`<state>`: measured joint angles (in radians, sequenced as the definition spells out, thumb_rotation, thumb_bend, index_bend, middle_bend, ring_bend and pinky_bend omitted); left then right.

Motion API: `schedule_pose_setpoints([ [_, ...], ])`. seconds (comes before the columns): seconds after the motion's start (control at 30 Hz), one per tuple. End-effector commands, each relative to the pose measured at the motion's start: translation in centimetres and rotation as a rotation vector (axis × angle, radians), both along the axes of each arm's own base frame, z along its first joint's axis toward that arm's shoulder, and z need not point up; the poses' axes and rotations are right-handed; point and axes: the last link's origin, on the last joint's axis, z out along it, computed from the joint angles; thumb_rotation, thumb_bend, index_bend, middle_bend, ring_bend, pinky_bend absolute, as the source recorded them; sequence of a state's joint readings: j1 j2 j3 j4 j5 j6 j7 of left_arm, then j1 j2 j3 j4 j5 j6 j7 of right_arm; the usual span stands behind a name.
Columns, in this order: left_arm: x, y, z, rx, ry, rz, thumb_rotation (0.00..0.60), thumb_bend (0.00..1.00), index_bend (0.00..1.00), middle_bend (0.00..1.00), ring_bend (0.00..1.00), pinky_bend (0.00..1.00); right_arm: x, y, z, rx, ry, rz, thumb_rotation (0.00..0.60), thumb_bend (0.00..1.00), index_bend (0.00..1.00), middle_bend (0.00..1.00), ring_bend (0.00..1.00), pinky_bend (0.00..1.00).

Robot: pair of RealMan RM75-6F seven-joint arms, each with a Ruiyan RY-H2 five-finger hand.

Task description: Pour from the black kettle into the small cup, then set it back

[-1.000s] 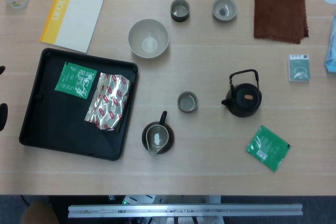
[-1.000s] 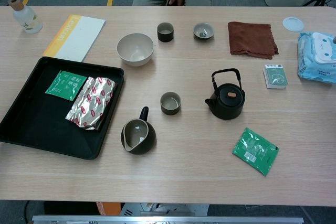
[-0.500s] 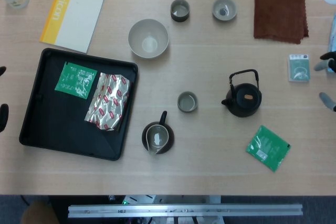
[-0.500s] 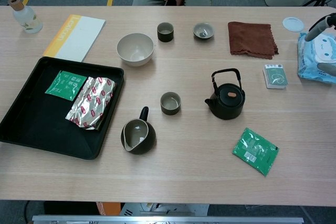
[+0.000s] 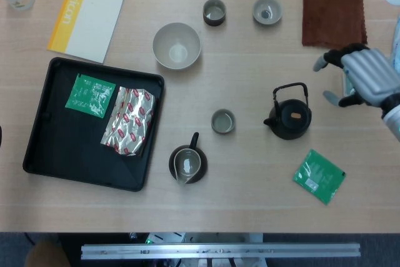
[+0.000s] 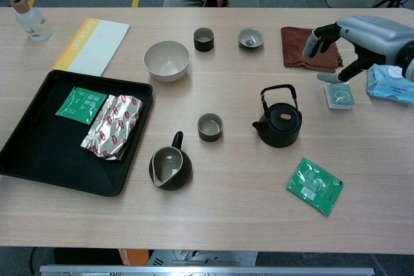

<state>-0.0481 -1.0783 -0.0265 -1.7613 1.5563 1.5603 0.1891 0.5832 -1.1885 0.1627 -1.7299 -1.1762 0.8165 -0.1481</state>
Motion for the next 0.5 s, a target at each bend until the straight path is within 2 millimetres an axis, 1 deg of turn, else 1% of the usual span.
schedule_pose_setpoints([
  [0.03, -0.1, 0.0, 0.1, 0.003, -0.002, 0.001, 0.600, 0.43, 0.14, 0.24, 0.19, 0.19, 1.0, -1.3, -2.0, 0.045, 0.010, 0.000, 0.584, 0.25, 0.38, 0.39, 0.32, 0.22],
  [0.2, -0.1, -0.1, 0.3, 0.011, -0.007, 0.001, 0.600, 0.43, 0.14, 0.24, 0.19, 0.19, 2.4, -2.3, -3.9, 0.098, 0.007, 0.000, 0.583, 0.25, 0.38, 0.39, 0.32, 0.22],
  [0.3, -0.1, -0.2, 0.4, 0.013, -0.009, 0.001, 0.600, 0.43, 0.14, 0.24, 0.19, 0.19, 3.0, -2.7, -4.7, 0.123, 0.024, 0.007, 0.581, 0.25, 0.38, 0.39, 0.32, 0.22],
  [0.37, -0.1, -0.2, 0.4, 0.014, -0.009, 0.001, 0.600, 0.43, 0.14, 0.24, 0.19, 0.19, 3.4, -3.0, -5.0, 0.135, 0.029, 0.005, 0.555, 0.25, 0.38, 0.39, 0.32, 0.22],
  [0.5, -0.2, -0.3, 0.5, 0.016, -0.010, 0.003, 0.600, 0.43, 0.14, 0.24, 0.19, 0.19, 3.8, -3.2, -5.7, 0.157, 0.044, -0.001, 0.470, 0.24, 0.38, 0.40, 0.32, 0.22],
])
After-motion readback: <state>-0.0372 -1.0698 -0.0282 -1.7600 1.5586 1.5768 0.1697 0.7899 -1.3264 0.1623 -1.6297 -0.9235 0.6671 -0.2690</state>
